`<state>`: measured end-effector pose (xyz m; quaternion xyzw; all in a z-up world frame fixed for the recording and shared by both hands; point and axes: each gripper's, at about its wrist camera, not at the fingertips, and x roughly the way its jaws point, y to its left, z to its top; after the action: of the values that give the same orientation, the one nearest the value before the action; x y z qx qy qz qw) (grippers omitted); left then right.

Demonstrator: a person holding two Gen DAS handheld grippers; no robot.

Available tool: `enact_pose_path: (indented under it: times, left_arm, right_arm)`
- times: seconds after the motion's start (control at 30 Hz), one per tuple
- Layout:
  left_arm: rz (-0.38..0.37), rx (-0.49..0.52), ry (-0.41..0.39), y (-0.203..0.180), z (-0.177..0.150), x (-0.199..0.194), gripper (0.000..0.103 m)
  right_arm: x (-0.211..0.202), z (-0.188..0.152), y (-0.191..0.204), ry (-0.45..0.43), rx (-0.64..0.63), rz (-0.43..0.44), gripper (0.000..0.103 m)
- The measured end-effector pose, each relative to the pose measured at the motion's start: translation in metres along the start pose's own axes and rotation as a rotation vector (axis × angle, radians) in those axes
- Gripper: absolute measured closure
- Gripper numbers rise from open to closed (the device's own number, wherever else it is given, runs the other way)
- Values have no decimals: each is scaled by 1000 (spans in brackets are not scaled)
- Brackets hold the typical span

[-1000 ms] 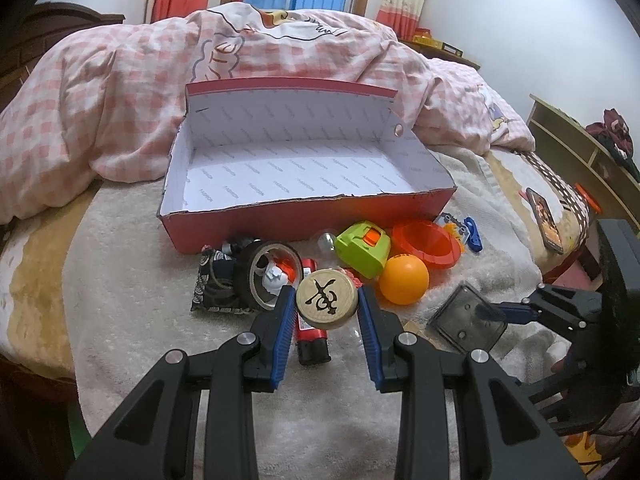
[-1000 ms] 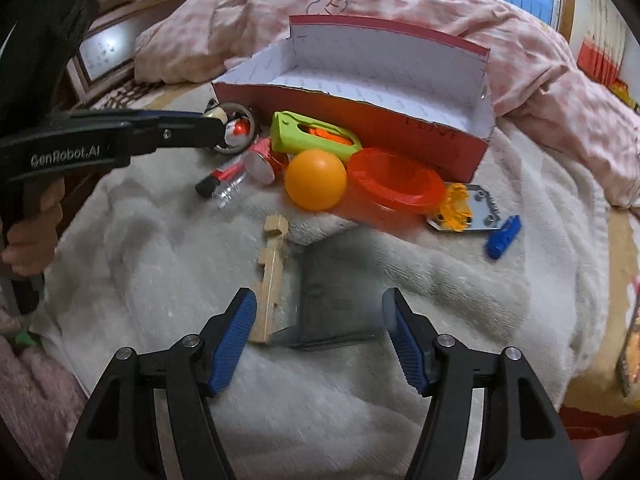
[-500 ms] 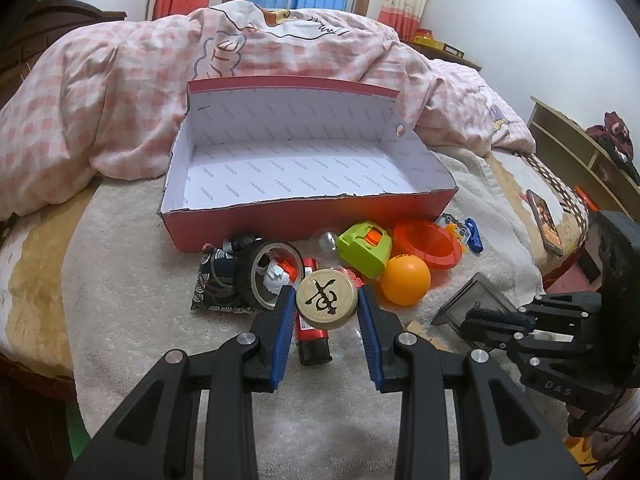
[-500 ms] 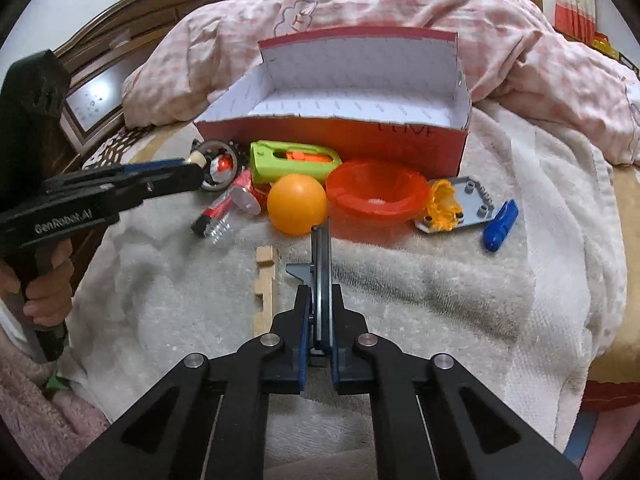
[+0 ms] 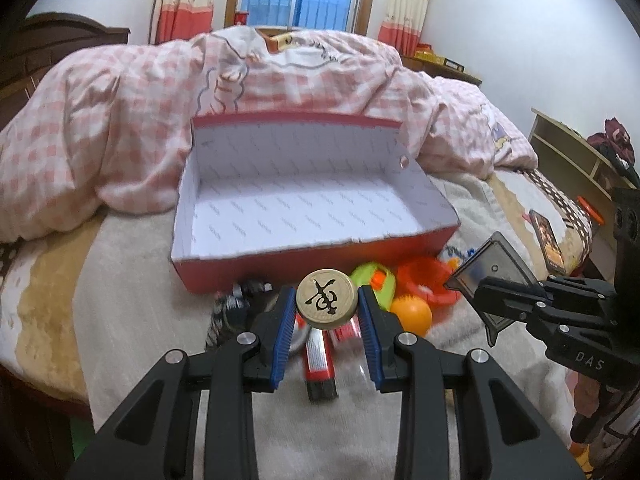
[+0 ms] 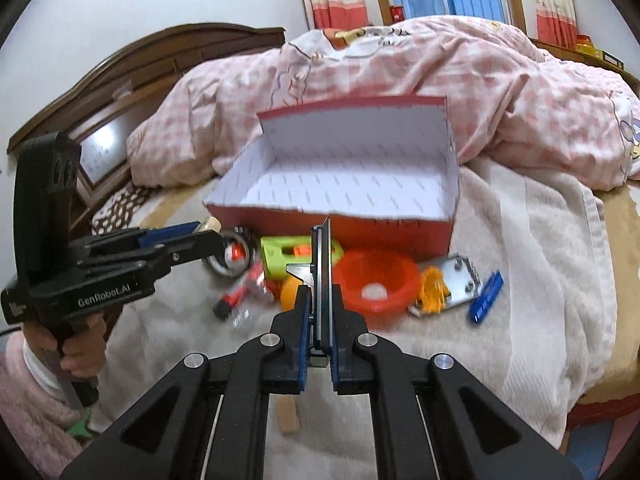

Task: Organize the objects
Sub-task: 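Carry the chess piece into the box and open the left gripper, then lower the dark square piece into the box and open the right gripper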

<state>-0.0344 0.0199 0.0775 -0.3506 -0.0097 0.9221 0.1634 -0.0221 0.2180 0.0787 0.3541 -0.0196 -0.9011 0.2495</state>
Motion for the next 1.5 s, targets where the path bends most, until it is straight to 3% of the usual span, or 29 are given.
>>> enact_pose_path:
  times: [0.47, 1.1, 1.13, 1.2, 1.27, 1.33, 1.4, 1.5]
  left_arm:
    - [50, -30, -67, 12, 47, 27, 72]
    - [111, -44, 11, 35, 70, 100, 72]
    - [113, -43, 15, 35, 70, 101, 72]
    - [117, -43, 17, 35, 69, 103, 72]
    - [115, -36, 19, 34, 69, 104, 72]
    - [112, -29, 18, 33, 68, 104, 66]
    - [118, -24, 15, 31, 68, 104, 48]
    - [130, -15, 5, 29, 68, 102, 45]
  right_arm:
    - [39, 53, -10, -42, 27, 12, 94]
    - [102, 84, -45, -10, 106, -49, 94]
    - [102, 84, -46, -13, 110, -48, 92]
    - [103, 85, -48, -20, 123, -34, 77]
    - [102, 85, -49, -30, 126, -41, 69]
    - [101, 85, -49, -36, 122, -53, 67]
    - [101, 85, -49, -36, 120, -62, 64]
    - [99, 84, -50, -38, 122, -65, 63]
